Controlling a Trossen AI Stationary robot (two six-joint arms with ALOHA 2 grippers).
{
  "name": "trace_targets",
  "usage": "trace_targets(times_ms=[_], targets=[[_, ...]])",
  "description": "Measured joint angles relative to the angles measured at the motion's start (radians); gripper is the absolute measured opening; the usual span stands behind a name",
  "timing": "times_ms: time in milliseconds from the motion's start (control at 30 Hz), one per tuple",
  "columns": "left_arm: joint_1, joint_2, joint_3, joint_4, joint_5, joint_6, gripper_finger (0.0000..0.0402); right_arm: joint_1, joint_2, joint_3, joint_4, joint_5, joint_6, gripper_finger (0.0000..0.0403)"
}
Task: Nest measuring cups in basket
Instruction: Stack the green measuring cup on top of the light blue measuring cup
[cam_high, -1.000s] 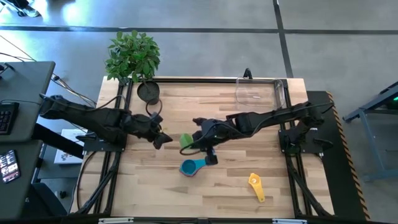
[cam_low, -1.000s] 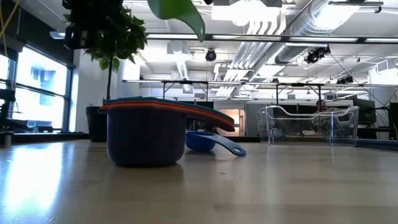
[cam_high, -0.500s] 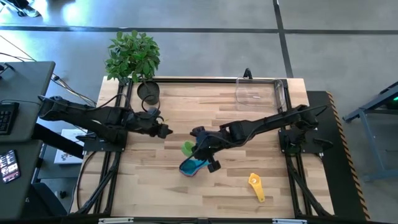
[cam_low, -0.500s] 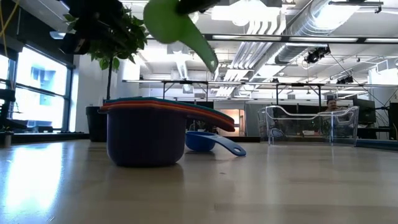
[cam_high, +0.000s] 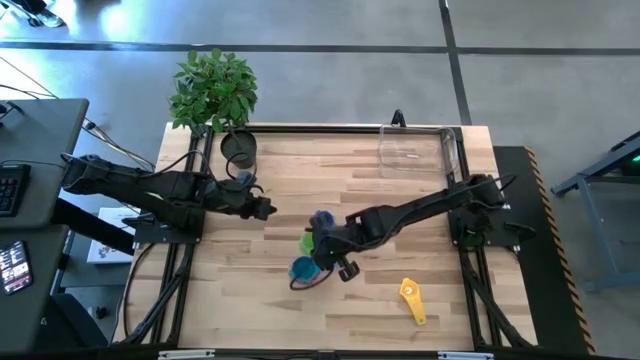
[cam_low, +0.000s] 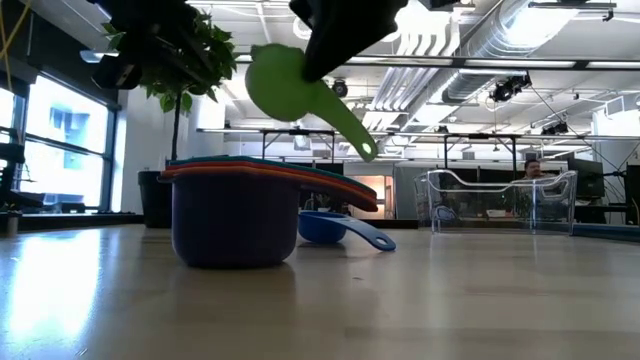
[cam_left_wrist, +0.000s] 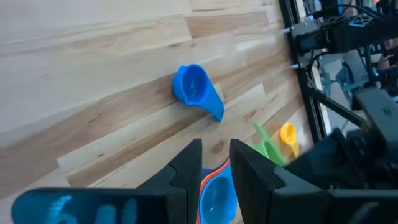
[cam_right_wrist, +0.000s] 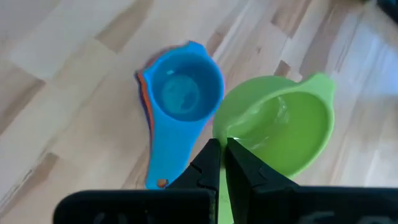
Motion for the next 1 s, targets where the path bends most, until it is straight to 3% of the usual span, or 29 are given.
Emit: trace_targets(times_ms=[167,500,700,1000], targets=[[0.0,0.0,0.0,0.001,-0.023,-0.002,0.0074,0.03,0.0,0.0,0.04,-0.003,-0.07,0.0],[0.019,0.0,0.0,0.002,-0.046,-0.002,0.0074,0.026,0.023,0.0,0.061,-0.113,-0.124,0.0],[0.034,0.0,0.0,-0.004,-0.045,0.0,0.0074,0.007,0.032,0.001,0.115,-0.113,-0.147,0.0],[0.039,0.0,0.0,-0.016,-0.043,0.001,0.0074,-0.008,0.061,0.0,0.043,-0.122,-0.113,0.0]])
